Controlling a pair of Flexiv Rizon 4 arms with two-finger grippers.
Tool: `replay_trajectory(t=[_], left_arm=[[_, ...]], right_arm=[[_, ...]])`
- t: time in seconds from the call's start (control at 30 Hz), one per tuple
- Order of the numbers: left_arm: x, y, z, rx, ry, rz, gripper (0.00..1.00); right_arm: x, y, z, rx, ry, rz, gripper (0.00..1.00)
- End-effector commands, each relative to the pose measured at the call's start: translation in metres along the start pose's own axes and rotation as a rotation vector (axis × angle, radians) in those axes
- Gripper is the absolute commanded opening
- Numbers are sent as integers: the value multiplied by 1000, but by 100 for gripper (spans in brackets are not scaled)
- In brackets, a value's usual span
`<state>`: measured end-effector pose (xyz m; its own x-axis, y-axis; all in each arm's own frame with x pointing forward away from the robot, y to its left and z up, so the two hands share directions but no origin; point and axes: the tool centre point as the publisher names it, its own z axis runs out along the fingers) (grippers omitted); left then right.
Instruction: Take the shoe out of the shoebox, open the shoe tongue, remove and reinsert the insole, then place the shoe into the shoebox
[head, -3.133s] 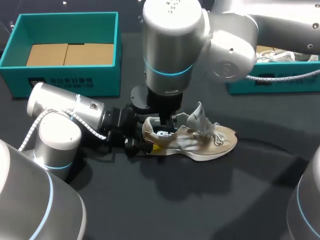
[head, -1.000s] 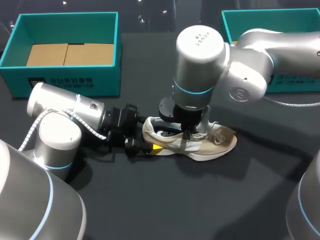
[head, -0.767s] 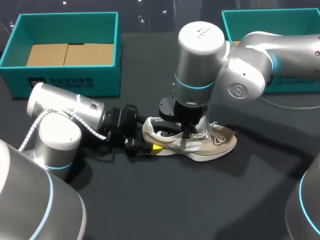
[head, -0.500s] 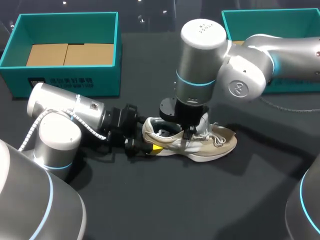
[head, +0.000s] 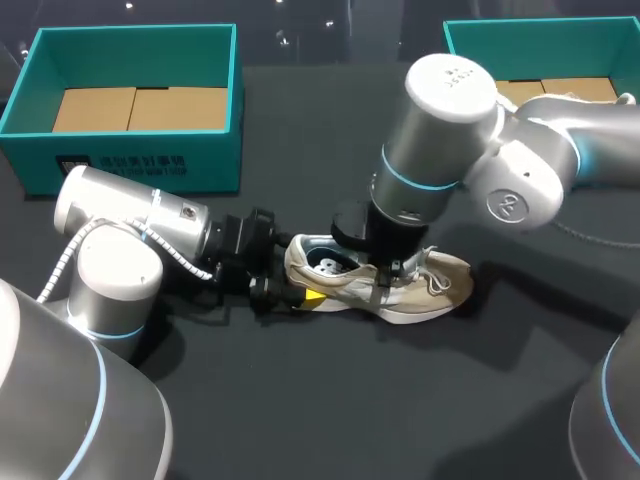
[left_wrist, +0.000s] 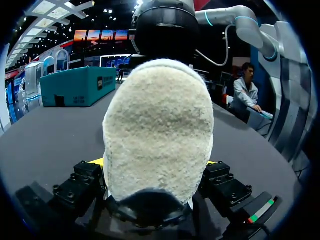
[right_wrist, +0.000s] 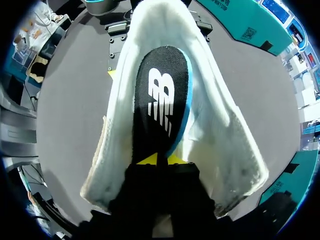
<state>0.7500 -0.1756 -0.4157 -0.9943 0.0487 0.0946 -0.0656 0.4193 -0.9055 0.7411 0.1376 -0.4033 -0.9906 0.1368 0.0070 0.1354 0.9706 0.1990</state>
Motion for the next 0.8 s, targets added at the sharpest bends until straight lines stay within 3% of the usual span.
replay_trajectory(t=[0.03, 0.3, 0.8], left_arm=[[0, 3, 2, -2, 0, -1, 0], [0, 3, 2, -2, 0, -1, 0], [0, 3, 2, -2, 0, -1, 0]], right_arm=[[4, -21, -9, -131, 1, -33, 0], [-5, -19, -23, -291, 16, -157, 0], [-10, 42, -52, -313, 24, -407, 0]])
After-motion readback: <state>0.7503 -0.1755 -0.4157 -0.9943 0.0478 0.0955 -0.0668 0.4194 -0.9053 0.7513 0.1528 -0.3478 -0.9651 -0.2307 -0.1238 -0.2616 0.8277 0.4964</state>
